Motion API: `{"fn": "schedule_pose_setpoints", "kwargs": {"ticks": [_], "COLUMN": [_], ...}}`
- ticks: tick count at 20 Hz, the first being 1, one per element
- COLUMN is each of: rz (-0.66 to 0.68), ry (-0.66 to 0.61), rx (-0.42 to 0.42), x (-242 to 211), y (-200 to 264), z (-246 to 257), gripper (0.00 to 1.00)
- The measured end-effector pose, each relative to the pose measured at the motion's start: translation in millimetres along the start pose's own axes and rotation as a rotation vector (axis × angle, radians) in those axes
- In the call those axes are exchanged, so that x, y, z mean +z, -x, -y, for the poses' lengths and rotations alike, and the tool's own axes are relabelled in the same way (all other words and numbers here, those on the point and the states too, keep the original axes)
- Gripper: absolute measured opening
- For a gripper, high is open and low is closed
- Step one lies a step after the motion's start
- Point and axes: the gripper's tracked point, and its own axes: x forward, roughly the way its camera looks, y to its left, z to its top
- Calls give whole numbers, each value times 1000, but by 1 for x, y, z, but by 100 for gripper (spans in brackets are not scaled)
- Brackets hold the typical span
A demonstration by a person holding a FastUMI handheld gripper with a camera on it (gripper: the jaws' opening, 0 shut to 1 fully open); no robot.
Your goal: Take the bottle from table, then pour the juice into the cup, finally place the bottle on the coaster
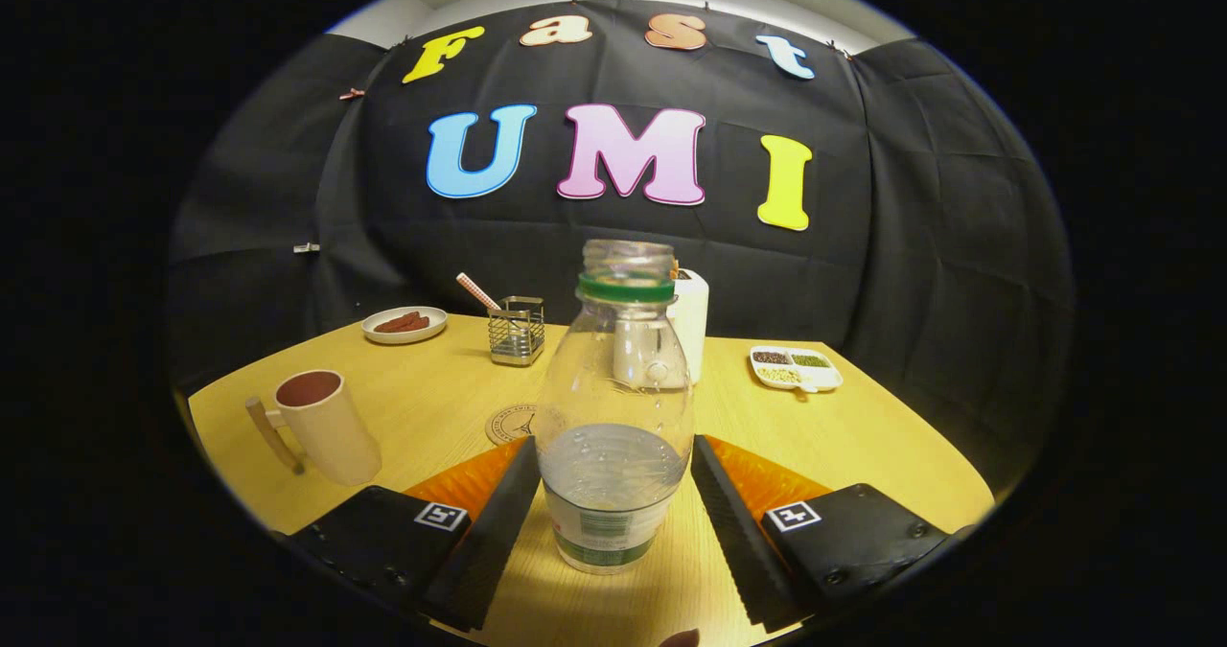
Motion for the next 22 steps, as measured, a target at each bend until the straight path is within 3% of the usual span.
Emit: {"fn": "schedule_pose_setpoints", "kwargs": {"ticks": [4,17,22], "rz": [-17,-20,-6], "ry": [0,266,446], "rx": [-4,-16,-47], "x": [-1,71,90], "y": [-8,-3,-1], "z": [-2,-17,-31], "gripper": [80,78,77]}}
